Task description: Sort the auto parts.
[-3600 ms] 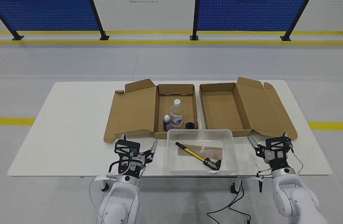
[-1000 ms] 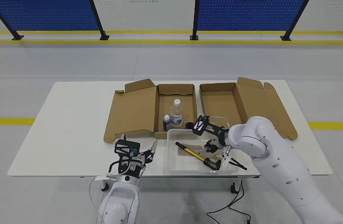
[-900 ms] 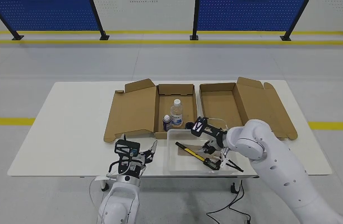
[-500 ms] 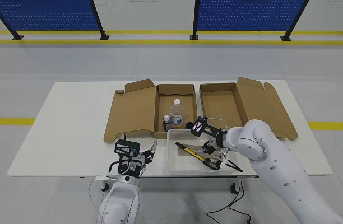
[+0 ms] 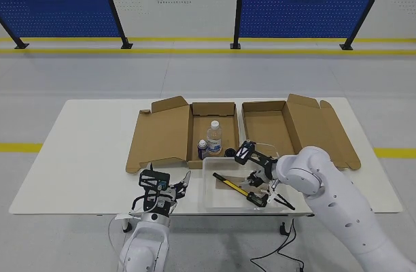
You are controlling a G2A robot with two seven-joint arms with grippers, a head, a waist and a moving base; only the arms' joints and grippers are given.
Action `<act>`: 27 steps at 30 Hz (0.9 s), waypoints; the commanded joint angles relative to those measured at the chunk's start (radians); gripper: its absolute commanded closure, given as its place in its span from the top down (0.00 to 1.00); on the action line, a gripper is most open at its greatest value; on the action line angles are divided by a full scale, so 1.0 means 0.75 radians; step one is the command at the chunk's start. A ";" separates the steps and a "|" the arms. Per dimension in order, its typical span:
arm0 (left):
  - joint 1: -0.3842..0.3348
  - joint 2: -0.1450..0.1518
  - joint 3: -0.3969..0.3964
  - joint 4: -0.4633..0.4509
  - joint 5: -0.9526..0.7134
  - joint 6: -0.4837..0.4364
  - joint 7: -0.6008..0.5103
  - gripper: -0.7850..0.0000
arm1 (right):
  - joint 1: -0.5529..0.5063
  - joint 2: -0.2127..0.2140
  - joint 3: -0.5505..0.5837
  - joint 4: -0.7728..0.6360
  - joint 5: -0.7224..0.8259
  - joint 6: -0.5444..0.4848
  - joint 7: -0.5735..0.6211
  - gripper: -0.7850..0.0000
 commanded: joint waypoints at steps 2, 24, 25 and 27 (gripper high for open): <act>0.000 0.000 0.000 0.000 0.000 0.000 0.000 1.00 | -0.002 -0.004 -0.027 -0.021 0.036 0.036 0.077 1.00; 0.000 0.000 0.000 0.000 0.000 0.000 0.000 1.00 | 0.085 -0.036 -0.142 0.094 -0.005 0.186 0.240 0.47; 0.000 0.000 0.000 0.000 0.000 0.000 0.000 1.00 | 0.090 -0.038 -0.147 0.101 -0.003 0.186 0.239 0.47; 0.000 0.000 0.000 0.000 0.000 0.000 0.000 1.00 | 0.099 -0.042 -0.156 0.116 -0.005 0.189 0.239 0.47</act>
